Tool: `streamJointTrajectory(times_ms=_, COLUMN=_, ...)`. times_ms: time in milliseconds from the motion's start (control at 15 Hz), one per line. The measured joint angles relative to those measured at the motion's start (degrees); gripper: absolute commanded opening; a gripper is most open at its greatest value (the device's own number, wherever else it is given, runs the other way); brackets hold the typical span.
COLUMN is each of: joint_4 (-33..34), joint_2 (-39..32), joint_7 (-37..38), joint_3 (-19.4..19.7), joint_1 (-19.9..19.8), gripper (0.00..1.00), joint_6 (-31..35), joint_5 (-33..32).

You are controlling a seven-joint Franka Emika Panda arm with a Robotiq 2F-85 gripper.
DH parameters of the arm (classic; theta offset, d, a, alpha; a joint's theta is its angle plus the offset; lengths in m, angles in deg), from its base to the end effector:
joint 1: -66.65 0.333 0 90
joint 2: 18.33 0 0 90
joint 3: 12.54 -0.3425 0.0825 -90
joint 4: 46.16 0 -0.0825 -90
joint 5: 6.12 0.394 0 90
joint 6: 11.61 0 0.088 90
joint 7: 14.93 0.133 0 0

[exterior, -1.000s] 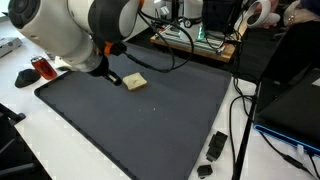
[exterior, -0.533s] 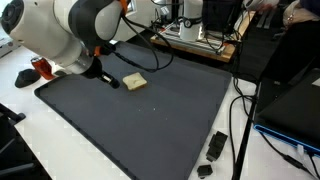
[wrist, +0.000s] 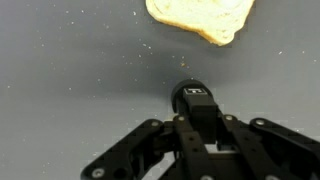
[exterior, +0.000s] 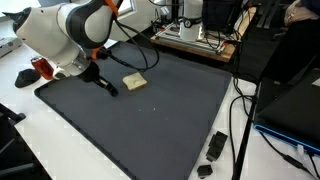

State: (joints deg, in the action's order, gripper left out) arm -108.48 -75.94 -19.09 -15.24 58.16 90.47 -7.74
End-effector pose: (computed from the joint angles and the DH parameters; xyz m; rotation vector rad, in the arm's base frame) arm 0.7538 -0.0897 0.1686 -3.0614 0.0518 0.4754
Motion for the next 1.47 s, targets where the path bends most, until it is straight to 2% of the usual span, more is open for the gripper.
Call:
streamJointTrajectory(times_ms=533, joint_4=-19.91, joint_2=10.84, joint_7=-8.78, joint_3=-0.61, joint_1=-7.34, gripper=0.05, joint_6=14.46, joint_5=11.2)
streamJointTrajectory(times_ms=1000, joint_4=-39.29, joint_2=21.35, joint_7=-22.33, joint_3=-2.16, joint_1=-11.81, gripper=0.05, joint_6=26.05, joint_5=21.52)
streamJointTrajectory(times_ms=1467, joint_4=-56.93, joint_2=30.61, joint_7=-38.5, joint_3=-5.24, joint_1=-16.77, gripper=0.05, joint_6=38.72, joint_5=41.88)
